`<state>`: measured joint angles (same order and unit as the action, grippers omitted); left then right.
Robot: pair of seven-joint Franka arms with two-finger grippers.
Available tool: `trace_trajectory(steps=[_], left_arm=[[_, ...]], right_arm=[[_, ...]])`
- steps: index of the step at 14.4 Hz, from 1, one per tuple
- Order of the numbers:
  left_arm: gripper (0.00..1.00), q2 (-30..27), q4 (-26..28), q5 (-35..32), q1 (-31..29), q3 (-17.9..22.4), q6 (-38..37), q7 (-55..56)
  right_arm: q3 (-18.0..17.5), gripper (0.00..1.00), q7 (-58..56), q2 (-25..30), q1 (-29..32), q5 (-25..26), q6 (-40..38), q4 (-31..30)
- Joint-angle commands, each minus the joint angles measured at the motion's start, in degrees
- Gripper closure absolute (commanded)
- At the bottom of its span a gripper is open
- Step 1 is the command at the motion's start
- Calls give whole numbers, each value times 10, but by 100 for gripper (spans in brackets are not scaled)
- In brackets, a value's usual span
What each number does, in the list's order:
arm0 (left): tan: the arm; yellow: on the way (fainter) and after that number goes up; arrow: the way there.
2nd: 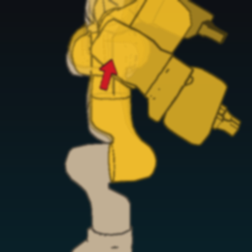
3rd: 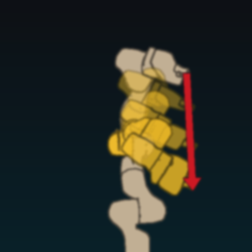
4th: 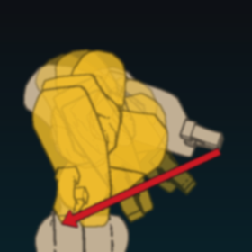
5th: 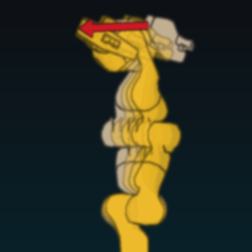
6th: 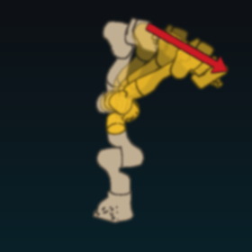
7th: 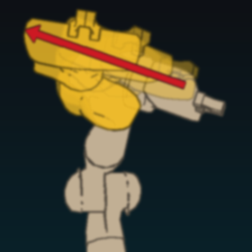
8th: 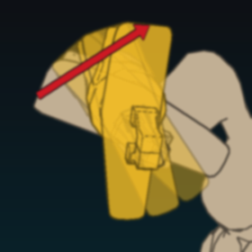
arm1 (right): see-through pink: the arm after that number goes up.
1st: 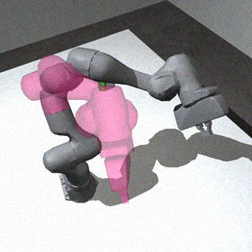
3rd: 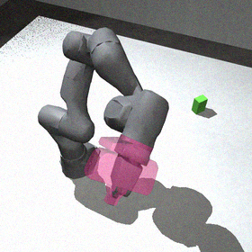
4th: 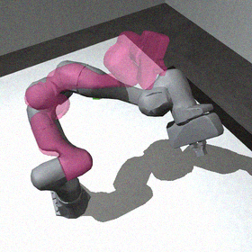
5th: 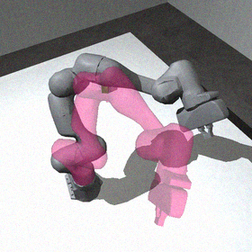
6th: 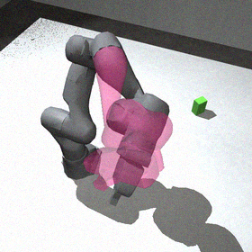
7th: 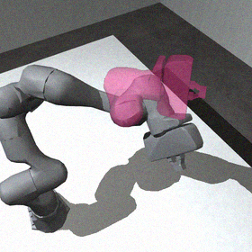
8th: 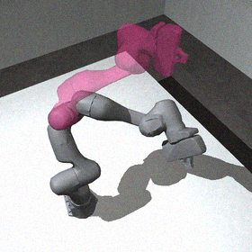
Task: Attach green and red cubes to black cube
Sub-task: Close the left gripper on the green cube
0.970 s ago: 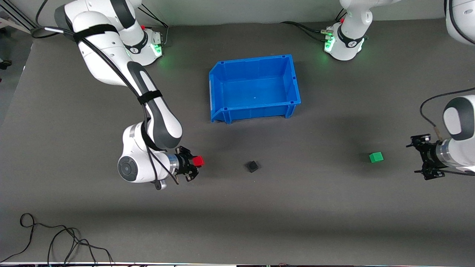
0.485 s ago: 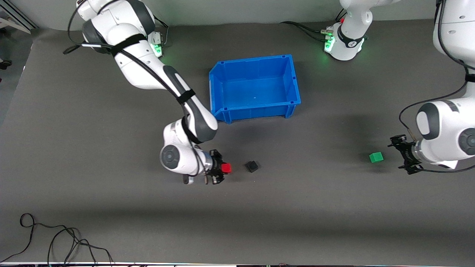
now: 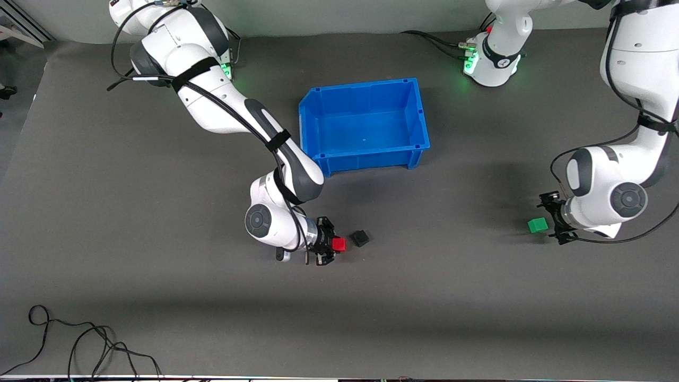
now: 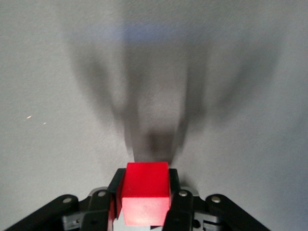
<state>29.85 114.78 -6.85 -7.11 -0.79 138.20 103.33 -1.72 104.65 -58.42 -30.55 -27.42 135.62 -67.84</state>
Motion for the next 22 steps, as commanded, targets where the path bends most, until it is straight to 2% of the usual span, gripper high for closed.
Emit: trace_trajectory(steps=[1, 2, 3, 4, 5, 12, 13, 14, 15, 16, 18, 22], left_arm=[[9, -13, 24, -25, 5, 3, 18, 13], [17, -14, 26, -26, 5, 3, 19, 14], [44, -14, 26, -26, 5, 3, 21, 14], [91, -15, 27, -26, 4, 3, 22, 14], [100, -14, 27, -27, 6, 3, 22, 14], [100, -24, 21, -26, 28, -3, 12, 13], [93, -21, 21, -27, 32, -2, 9, 9], [65, -16, 21, -27, 32, -2, 8, 0], [41, -16, 21, -27, 31, -1, 9, -4], [28, -16, 21, -28, 28, 0, 10, -5], [17, -16, 15, -28, 28, -1, 11, -17], [17, -15, 9, -28, 27, -1, 31, -44]], right_arm=[[-5, 91, 15, -36, -8, -12, 3, 55], [-5, 91, 24, -39, -12, -11, 9, 60], [-5, 91, 26, -40, -13, -11, 12, 61], [-5, 91, 26, -41, -13, -11, 12, 61], [-5, 91, 26, -42, -13, -11, 12, 61], [-5, 91, 27, -53, -20, -11, 32, 61], [-5, 91, 33, -53, -21, -11, 32, 61], [-6, 91, 34, -53, -24, -11, 32, 62], [-6, 91, 34, -53, -25, -11, 32, 61], [-5, 91, 34, -53, -27, -11, 32, 61], [-5, 92, 34, -53, -28, -11, 32, 61], [-6, 92, 34, -53, -28, -11, 32, 61]])
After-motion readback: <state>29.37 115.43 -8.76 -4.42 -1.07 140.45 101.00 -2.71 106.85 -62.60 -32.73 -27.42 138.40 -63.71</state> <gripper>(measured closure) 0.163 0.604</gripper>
